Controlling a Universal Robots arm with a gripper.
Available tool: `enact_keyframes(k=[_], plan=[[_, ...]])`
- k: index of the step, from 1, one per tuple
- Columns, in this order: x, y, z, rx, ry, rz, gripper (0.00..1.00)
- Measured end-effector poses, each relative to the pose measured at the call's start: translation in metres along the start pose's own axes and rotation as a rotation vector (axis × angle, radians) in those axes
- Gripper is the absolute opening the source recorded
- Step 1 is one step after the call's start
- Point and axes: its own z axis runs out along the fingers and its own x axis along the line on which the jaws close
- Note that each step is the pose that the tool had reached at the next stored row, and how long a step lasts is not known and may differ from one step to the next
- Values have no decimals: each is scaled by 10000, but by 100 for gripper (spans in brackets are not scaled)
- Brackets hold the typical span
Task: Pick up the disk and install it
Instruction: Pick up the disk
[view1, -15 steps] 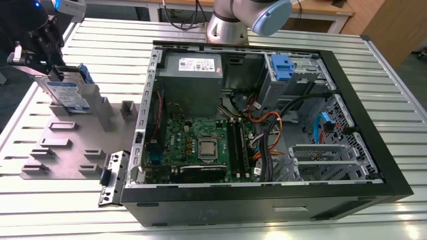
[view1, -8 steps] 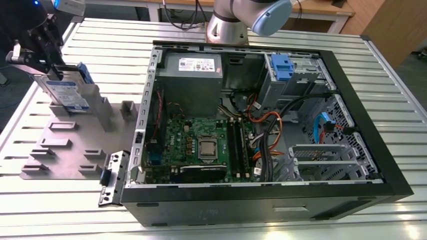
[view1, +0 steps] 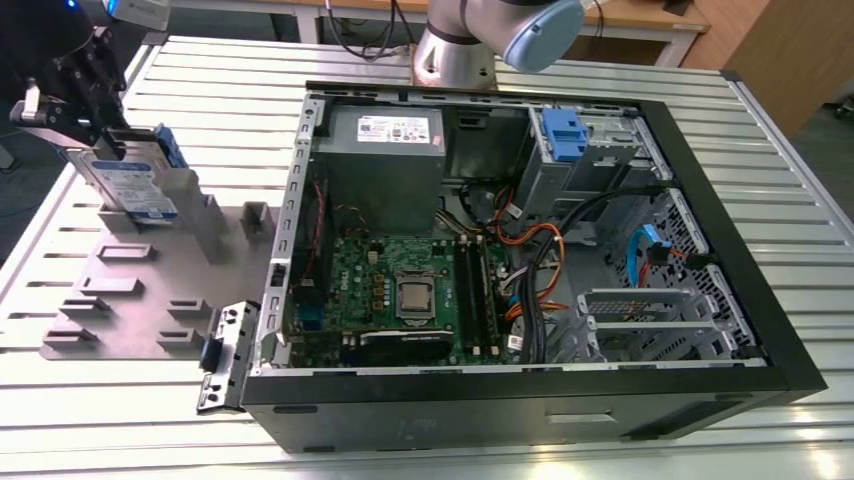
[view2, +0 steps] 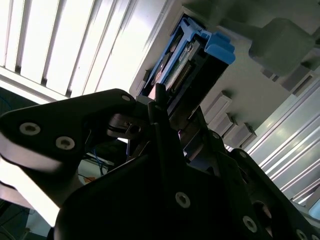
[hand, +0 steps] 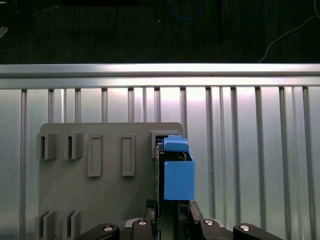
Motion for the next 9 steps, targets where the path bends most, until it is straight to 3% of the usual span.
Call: enact_keyframes(k=[9], plan=[[-1,0,-14,-3,13,1,35]])
